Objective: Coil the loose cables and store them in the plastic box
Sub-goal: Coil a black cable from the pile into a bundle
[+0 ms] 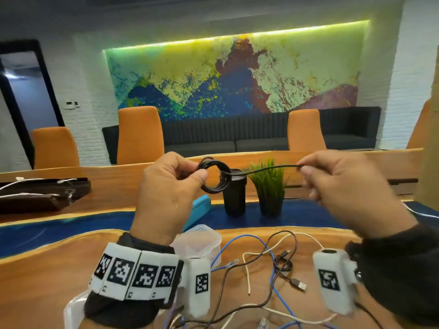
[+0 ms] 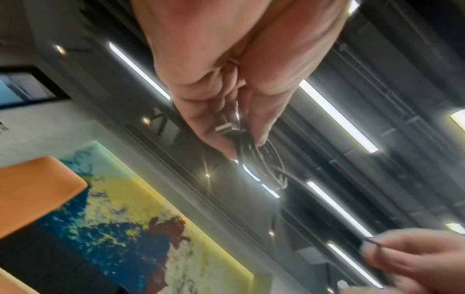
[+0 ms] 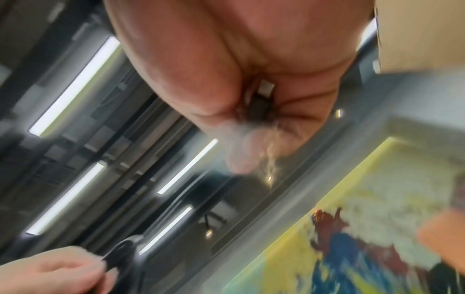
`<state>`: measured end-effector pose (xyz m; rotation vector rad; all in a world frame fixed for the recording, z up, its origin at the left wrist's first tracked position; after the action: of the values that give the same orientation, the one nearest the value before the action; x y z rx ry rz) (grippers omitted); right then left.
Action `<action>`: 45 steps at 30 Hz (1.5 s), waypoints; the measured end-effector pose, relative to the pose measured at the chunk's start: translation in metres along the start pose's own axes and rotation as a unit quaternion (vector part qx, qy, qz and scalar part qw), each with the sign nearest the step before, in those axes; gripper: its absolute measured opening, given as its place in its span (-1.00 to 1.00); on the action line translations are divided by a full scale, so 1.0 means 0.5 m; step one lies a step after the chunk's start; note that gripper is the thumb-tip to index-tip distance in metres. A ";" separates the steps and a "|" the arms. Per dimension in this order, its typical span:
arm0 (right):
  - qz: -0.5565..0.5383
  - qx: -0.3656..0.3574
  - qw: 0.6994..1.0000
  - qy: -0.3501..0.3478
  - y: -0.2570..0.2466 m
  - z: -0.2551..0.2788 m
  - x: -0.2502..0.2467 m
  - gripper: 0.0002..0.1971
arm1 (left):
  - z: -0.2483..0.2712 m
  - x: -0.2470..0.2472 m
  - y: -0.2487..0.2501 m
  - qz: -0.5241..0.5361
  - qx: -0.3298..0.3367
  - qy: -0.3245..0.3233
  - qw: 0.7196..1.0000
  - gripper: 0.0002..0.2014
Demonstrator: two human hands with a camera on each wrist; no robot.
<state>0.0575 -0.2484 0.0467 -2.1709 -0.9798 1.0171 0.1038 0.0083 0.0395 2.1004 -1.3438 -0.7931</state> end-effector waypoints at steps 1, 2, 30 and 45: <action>0.031 -0.029 0.997 0.057 0.002 -0.004 -0.024 -0.83 | -0.002 -0.004 -0.001 -0.002 -0.007 -0.012 1.000 -0.86; 0.041 -0.058 0.992 0.101 0.000 -0.004 -0.038 -0.84 | -0.002 -0.002 0.001 -0.010 -0.006 -0.030 0.999 -0.85; -0.481 0.161 0.861 -0.026 0.015 0.005 0.075 -0.89 | 0.037 0.066 0.032 0.258 -0.102 -0.188 0.942 -0.66; -0.572 0.208 0.754 -0.245 0.000 0.032 0.138 -0.68 | 0.048 0.083 0.041 0.252 -0.076 -0.154 0.952 -0.72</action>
<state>0.0754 -0.1911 0.0091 -0.6061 -1.7521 0.9734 0.0881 -0.0402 0.0287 1.4543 -1.8164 -0.9818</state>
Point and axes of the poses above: each hand's wrist, its own z-axis away from the middle knuckle, its own x-axis out of the palm, y = z × x, the point moved 4 cm from there along -z, towards the middle knuckle, and after that the axes turned 2 degrees about -z, right-handed, at the moved point
